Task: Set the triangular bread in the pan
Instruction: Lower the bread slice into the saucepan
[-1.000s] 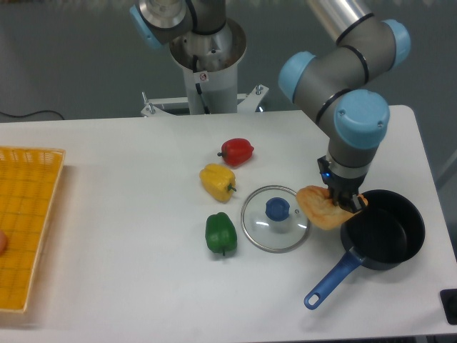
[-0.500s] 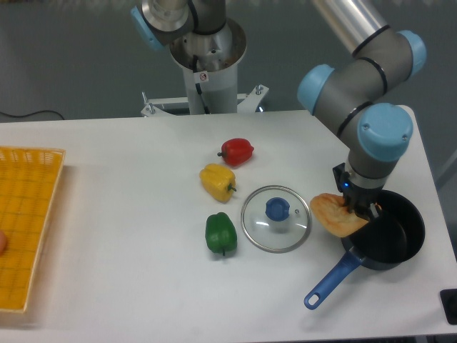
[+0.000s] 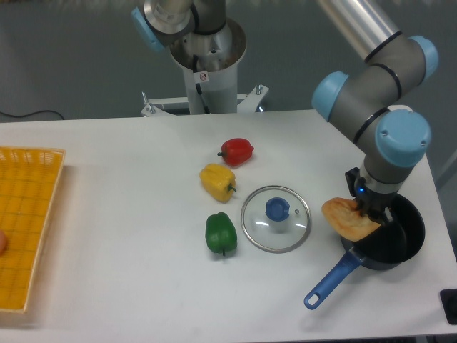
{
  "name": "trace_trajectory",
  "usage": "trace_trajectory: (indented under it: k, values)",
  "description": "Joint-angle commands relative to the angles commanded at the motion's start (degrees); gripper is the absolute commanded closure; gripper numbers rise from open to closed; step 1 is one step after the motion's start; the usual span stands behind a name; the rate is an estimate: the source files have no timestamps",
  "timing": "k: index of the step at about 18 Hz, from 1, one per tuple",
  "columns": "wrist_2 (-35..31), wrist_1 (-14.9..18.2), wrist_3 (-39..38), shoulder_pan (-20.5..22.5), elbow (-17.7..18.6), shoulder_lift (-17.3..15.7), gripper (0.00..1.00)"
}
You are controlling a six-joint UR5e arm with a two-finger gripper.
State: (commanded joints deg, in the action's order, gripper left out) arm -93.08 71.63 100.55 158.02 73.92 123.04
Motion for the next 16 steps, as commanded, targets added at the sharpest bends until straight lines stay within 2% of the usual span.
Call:
trace_trajectory:
  k: [7,16]
  values:
    - [0.1,-0.1,-0.1,1.4,-2.9,1.4,1.00]
    - [0.0,-0.4,-1.1,2.1,-5.4,4.7,1.00]
